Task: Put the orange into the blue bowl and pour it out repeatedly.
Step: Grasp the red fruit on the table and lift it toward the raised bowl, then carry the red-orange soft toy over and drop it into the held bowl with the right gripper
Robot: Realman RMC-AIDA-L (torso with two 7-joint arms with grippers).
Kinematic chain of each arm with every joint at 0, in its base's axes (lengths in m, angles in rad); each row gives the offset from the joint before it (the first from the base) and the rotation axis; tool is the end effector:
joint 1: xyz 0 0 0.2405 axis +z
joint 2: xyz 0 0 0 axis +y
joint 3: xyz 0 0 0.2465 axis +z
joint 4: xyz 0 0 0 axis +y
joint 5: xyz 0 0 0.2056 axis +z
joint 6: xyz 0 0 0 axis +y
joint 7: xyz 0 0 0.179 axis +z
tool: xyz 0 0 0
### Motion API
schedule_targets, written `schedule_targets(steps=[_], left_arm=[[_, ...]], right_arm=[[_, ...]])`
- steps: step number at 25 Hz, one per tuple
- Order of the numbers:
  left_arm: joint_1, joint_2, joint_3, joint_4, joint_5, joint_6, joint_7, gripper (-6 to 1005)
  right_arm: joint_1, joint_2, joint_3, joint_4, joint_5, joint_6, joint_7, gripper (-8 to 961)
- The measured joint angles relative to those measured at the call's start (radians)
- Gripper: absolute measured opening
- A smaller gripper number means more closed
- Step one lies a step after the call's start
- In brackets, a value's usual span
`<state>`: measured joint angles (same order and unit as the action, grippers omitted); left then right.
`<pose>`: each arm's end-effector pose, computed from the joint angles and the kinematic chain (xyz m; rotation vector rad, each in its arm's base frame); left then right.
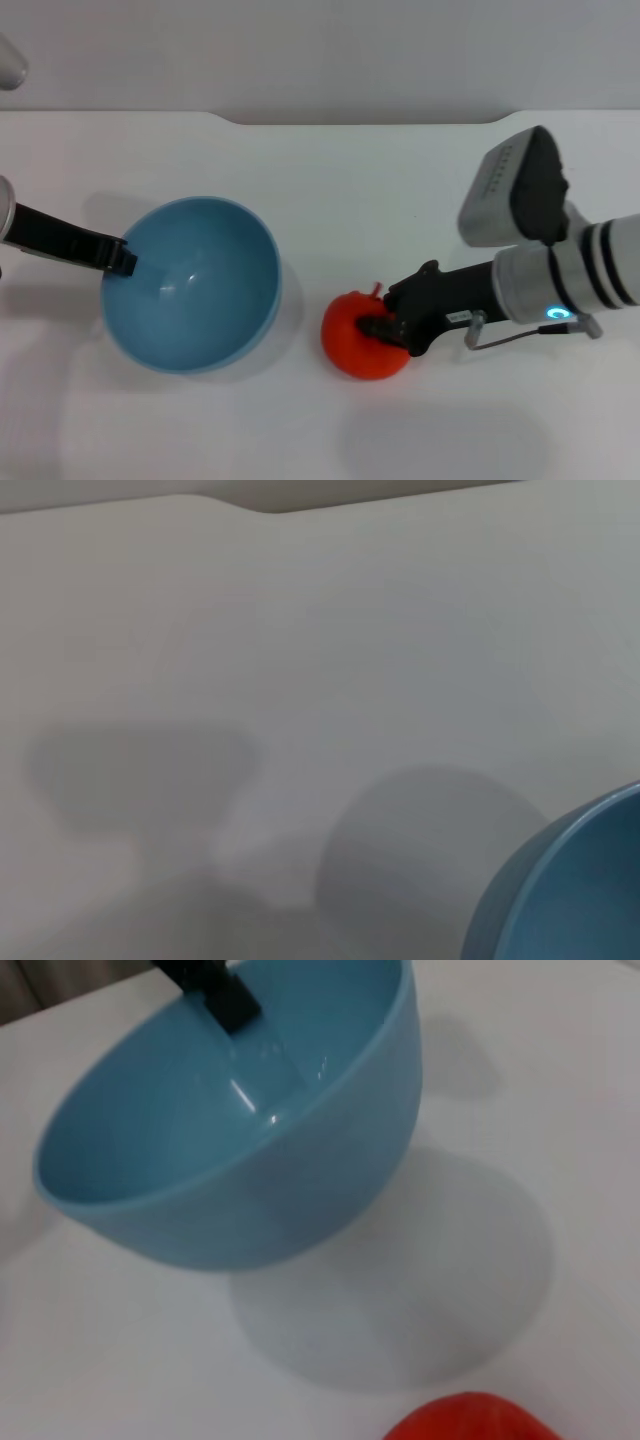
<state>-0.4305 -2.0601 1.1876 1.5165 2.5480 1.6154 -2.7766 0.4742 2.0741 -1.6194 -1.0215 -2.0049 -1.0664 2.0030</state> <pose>-0.2268 0.3385 0.0306 -2.2685 -1.3774 0.2238 0.1946 0.3332 -0.1126 -2.8646 0.6199 0.0462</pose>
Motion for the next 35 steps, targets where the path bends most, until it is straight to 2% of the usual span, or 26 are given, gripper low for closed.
schedule_targets(steps=[6,10,14,16,20,23,24,29,35], left_arm=[[-0.01,0.0,0.038,-0.004,0.001,-0.013,0.0,0],[-0.022,0.0,0.062,-0.025,0.001,-0.022,0.0,0],[-0.038,-0.001,0.107,-0.057,0.0,-0.036,-0.008,0],[-0.06,-0.003,0.197,-0.091,0.0,-0.063,-0.034,0],[-0.102,-0.006,0.276,-0.129,-0.008,-0.087,-0.072,0],[-0.131,-0.007,0.314,-0.162,-0.034,-0.112,-0.089,-1],[-0.165,-0.007,0.348,-0.202,-0.072,-0.141,-0.095,-1],[-0.204,-0.008,0.369,-0.222,-0.115,-0.162,-0.098,-1],[-0.223,-0.006,0.362,-0.215,-0.128,-0.161,-0.099,-1]], right_arm=[[-0.101,-0.001,0.111,-0.171,0.0,-0.105,-0.007,124],[-0.169,0.003,0.209,-0.34,0.006,-0.199,-0.021,105],[-0.182,0.004,0.319,-0.459,0.092,-0.311,-0.046,90],[-0.175,0.002,0.35,-0.503,0.148,-0.349,-0.054,82],[-0.164,0.004,0.326,-0.564,0.184,-0.372,-0.097,29],[-0.156,0.005,0.265,-0.565,0.185,-0.362,-0.114,37],[-0.153,0.006,0.244,-0.556,0.185,-0.357,-0.122,40],[-0.138,0.005,0.164,-0.47,0.179,-0.333,-0.154,54],[-0.133,0.002,0.145,-0.416,0.168,-0.326,-0.15,71]])
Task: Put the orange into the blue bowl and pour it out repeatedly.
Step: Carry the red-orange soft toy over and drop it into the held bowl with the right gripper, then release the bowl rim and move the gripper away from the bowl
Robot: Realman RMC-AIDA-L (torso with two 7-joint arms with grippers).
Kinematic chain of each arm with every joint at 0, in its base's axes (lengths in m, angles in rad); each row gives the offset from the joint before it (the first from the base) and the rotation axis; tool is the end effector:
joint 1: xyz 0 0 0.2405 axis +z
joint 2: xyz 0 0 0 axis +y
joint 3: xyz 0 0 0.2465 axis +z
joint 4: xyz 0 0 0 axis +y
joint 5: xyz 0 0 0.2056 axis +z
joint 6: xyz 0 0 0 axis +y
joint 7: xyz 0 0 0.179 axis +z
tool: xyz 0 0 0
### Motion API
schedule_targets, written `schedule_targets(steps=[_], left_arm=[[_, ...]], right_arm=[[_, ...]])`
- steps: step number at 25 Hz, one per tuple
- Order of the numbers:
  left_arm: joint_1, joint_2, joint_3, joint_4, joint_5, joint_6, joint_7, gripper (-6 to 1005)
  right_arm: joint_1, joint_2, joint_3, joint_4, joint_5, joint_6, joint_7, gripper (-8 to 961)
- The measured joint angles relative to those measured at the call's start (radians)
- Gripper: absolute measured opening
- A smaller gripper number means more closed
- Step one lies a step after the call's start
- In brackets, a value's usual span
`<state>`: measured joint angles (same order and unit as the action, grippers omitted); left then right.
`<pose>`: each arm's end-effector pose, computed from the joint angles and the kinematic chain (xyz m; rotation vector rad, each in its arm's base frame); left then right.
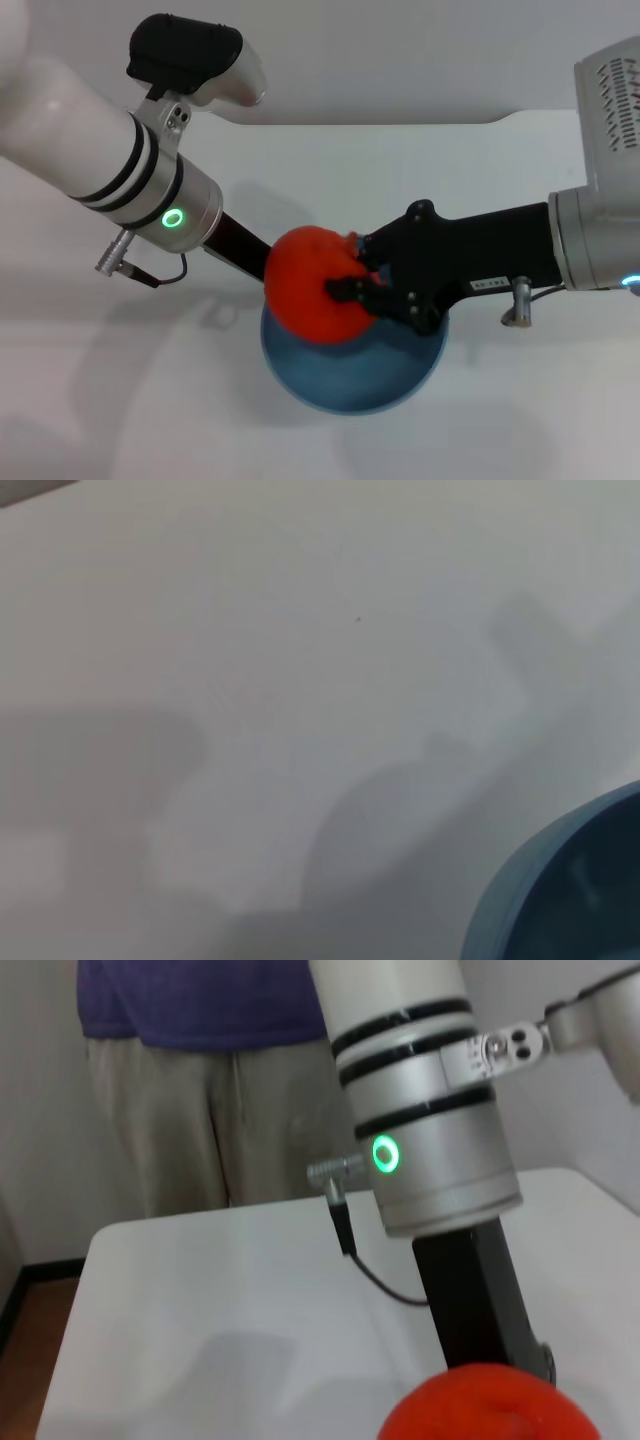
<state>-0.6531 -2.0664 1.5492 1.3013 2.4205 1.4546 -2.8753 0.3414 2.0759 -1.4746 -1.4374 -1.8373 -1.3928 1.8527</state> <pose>-0.1489 0.3470 -0.0664 -2.5865 -1.1833 0.3338 0.1183 0.3013 -0.0451 -2.9713 0.1837 0.4268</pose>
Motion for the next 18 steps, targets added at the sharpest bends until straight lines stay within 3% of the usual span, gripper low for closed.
schedule_targets(steps=[7,13,18], left_arm=[[-0.005,0.001,-0.01,0.001,-0.001,0.01,-0.001,-1],[-0.005,0.003,-0.013,0.001,0.001,0.016,-0.001,0],[-0.005,0.004,-0.028,0.001,0.005,0.022,-0.001,0]], right_arm=[[-0.008,-0.002,0.013,-0.014,-0.08,-0.023,0.042,91],[-0.02,-0.001,0.078,-0.049,-0.084,-0.068,0.047,309],[-0.045,0.002,0.165,-0.068,-0.082,-0.108,0.049,429]])
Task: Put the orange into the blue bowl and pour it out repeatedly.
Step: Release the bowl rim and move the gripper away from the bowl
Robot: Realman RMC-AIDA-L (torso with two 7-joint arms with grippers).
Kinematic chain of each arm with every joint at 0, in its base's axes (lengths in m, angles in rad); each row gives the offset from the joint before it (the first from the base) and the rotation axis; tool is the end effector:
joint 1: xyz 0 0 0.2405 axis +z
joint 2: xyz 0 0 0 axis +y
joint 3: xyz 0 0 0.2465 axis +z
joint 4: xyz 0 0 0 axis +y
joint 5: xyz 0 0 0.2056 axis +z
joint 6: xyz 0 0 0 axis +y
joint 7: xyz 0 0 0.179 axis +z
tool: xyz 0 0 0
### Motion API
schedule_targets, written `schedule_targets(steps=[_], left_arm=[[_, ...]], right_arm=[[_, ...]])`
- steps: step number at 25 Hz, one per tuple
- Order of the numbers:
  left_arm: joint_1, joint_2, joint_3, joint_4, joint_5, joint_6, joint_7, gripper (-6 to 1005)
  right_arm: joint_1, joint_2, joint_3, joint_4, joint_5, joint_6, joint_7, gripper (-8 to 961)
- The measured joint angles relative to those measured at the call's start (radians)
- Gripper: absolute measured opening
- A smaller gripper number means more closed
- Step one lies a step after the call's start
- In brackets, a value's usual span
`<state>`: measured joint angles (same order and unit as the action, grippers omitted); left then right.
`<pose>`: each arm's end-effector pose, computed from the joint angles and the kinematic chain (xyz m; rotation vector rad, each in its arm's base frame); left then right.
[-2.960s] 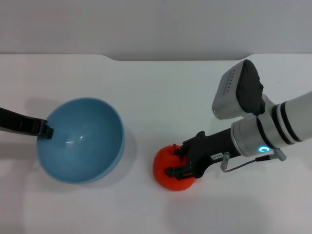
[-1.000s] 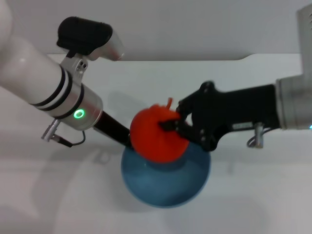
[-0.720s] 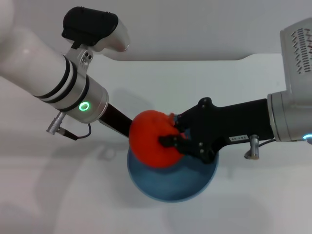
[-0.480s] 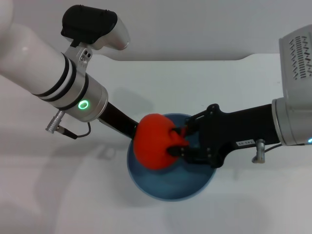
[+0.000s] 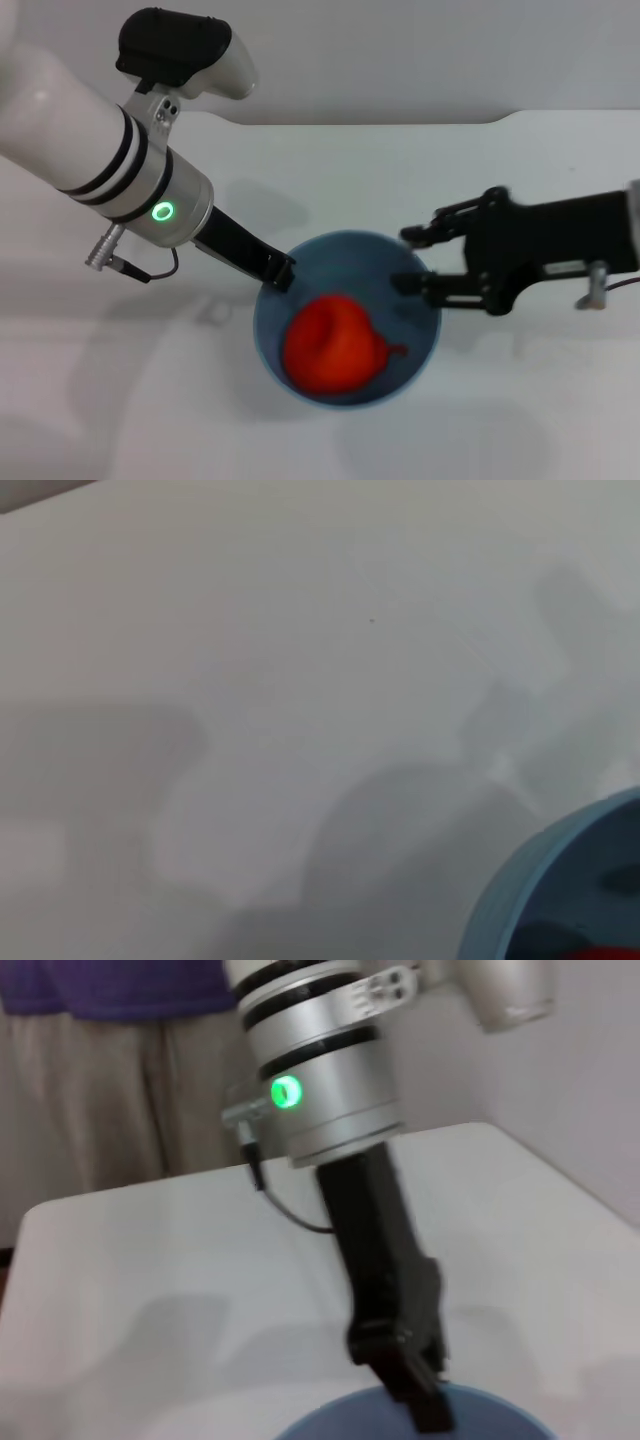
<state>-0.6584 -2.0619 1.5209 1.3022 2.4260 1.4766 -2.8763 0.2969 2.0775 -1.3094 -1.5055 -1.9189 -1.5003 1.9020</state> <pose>-0.1505 0.3495 -0.0598 -2.5720 -1.2025 0.3347 0.1461 0.3060 -0.0090 -2.8874 0.3035 0.3502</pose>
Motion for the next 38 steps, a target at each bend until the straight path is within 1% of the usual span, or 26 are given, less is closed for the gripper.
schedule_targets(steps=[3,6,12,14,15,16,17,19,21,23,28,30,33,35,38], left_arm=[[-0.009,0.0,0.0,-0.006,0.0,0.007,0.0,-1],[-0.022,-0.001,0.017,-0.019,0.001,0.01,0.002,0],[-0.07,-0.006,0.128,-0.087,-0.001,-0.023,0.0,3],[-0.087,-0.008,0.184,-0.099,-0.004,-0.051,0.0,4],[-0.091,-0.008,0.198,-0.099,-0.005,-0.059,0.0,4],[-0.102,-0.009,0.239,-0.098,-0.004,-0.082,0.002,5],[-0.102,-0.009,0.239,-0.098,-0.004,-0.082,0.002,5],[-0.116,-0.01,0.279,-0.099,0.001,-0.098,0.005,6],[-0.123,-0.01,0.288,-0.104,0.002,-0.102,0.005,7],[-0.126,-0.01,0.286,-0.106,0.002,-0.103,0.004,8],[-0.128,-0.01,0.29,-0.099,0.015,-0.088,0.003,51],[-0.128,-0.01,0.288,-0.095,0.021,-0.086,0.002,106],[-0.113,-0.004,0.248,-0.051,0.029,-0.078,0.003,188],[-0.095,-0.001,0.199,-0.013,0.03,-0.073,0.01,262],[-0.052,0.0,0.094,0.056,0.02,-0.077,0.04,399]], right_arm=[[-0.016,0.002,0.063,-0.01,0.015,-0.01,0.0,429],[-0.027,0.002,0.134,-0.016,0.027,-0.016,0.009,429],[-0.051,0.001,0.261,0.021,0.036,-0.008,0.01,430],[-0.058,0.002,0.28,0.032,0.037,-0.009,0.008,430],[-0.06,0.002,0.286,0.039,0.037,-0.009,0.008,430],[-0.061,0.003,0.289,0.049,0.039,-0.01,0.008,430],[-0.061,0.003,0.289,0.058,0.04,-0.01,0.007,430],[-0.061,0.003,0.287,0.08,0.044,-0.011,0.006,430],[-0.06,0.002,0.284,0.092,0.045,-0.01,0.005,430],[-0.06,0.002,0.285,0.099,0.046,-0.009,0.005,430],[-0.061,0.001,0.293,0.1,0.047,-0.012,0.004,429],[-0.061,0.001,0.293,0.101,0.047,-0.011,0.004,429],[-0.062,0.001,0.293,0.102,0.048,-0.009,0.003,430],[-0.062,0.001,0.293,0.109,0.048,-0.008,0.003,430],[-0.062,0.0,0.294,0.128,0.048,-0.001,0.002,429]])
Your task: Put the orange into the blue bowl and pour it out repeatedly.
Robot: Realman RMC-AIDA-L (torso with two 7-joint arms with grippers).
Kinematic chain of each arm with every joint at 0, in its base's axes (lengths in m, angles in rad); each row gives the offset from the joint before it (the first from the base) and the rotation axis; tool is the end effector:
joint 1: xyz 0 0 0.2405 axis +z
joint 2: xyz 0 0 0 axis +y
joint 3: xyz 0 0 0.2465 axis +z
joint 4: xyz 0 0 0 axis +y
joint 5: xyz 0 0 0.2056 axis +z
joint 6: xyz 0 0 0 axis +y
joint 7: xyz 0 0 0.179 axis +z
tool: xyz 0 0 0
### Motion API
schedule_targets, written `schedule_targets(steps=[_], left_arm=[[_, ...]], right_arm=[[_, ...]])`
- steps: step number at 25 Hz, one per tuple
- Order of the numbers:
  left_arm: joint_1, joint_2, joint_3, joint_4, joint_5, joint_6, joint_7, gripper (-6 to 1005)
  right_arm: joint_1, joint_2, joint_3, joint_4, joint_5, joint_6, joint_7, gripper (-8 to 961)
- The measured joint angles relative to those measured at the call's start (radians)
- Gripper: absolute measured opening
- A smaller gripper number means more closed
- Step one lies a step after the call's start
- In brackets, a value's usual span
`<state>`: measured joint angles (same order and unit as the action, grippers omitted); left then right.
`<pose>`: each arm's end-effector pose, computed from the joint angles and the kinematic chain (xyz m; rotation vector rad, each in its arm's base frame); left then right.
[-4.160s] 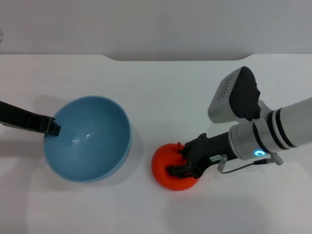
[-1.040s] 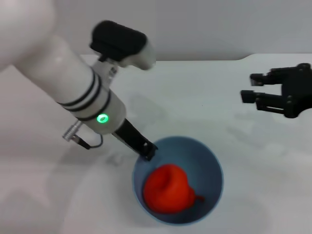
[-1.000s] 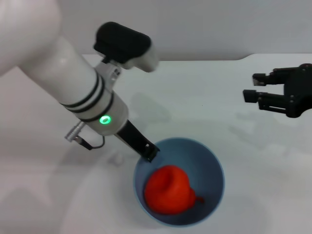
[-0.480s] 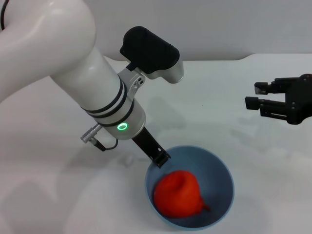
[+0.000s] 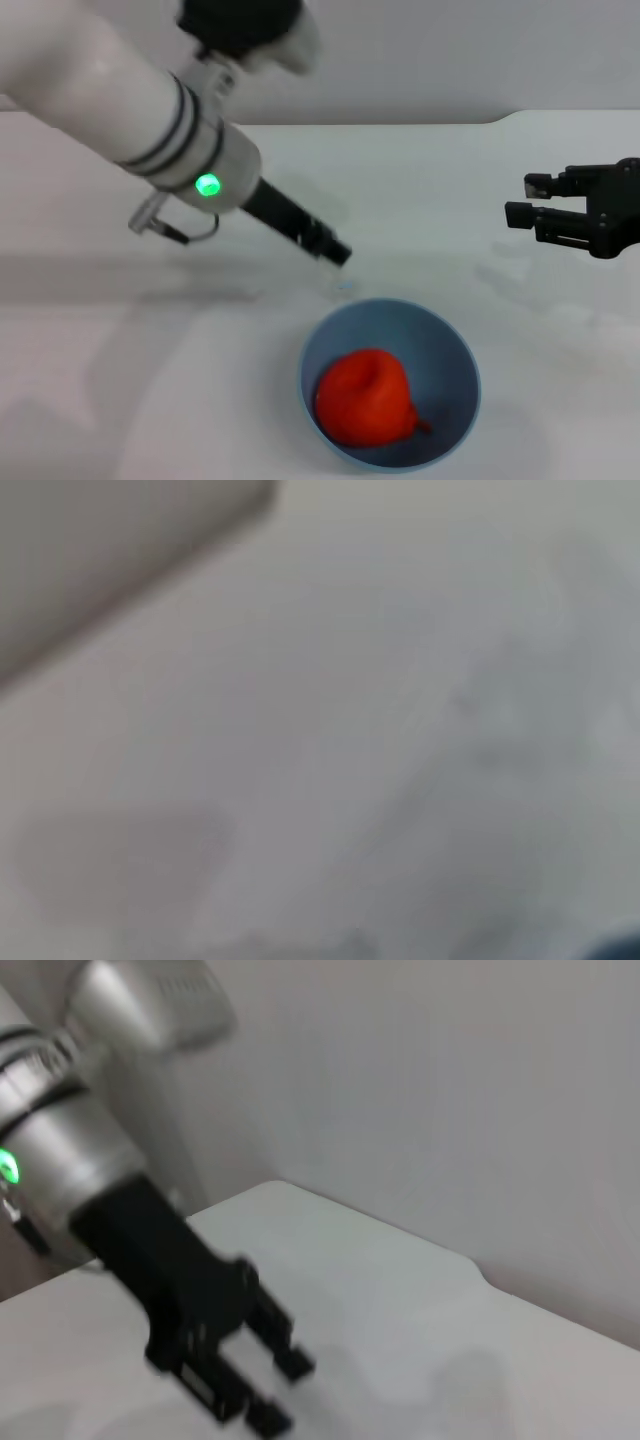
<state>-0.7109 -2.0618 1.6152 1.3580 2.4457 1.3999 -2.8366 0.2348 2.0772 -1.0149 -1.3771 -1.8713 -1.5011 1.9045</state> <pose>-0.1144 0.3584 -0.0692 -2.6433 -0.9063 0.3104 0.2106 0.3209 0.0428 -2.5943 0.6783 0.5094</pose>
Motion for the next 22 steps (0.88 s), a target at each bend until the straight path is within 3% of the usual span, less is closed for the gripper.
schedule_targets(steps=[3,8,11,15,18,22], left_arm=[[0.055,0.0,-0.115,0.058,-0.056,-0.028,0.057,524],[0.174,0.0,-0.321,0.029,-0.378,-0.131,0.225,692],[0.232,0.002,-0.448,-0.098,-0.679,-0.158,0.379,722],[0.276,0.005,-0.607,-0.318,-1.015,-0.086,0.57,761],[0.306,0.005,-0.7,-0.447,-1.166,-0.008,0.664,781],[0.359,0.003,-0.808,-0.584,-1.334,0.062,0.826,781]], right_arm=[[0.0,-0.001,0.001,0.03,0.0,0.016,0.0,429],[0.0,-0.002,0.002,0.099,0.001,0.061,-0.001,429],[0.006,-0.002,0.002,0.153,0.005,0.103,-0.002,429],[0.014,-0.004,0.016,0.237,0.076,0.157,-0.002,429],[0.021,-0.005,0.08,0.341,0.206,0.177,-0.002,429],[0.05,-0.013,0.253,0.584,0.402,0.182,-0.004,429]])
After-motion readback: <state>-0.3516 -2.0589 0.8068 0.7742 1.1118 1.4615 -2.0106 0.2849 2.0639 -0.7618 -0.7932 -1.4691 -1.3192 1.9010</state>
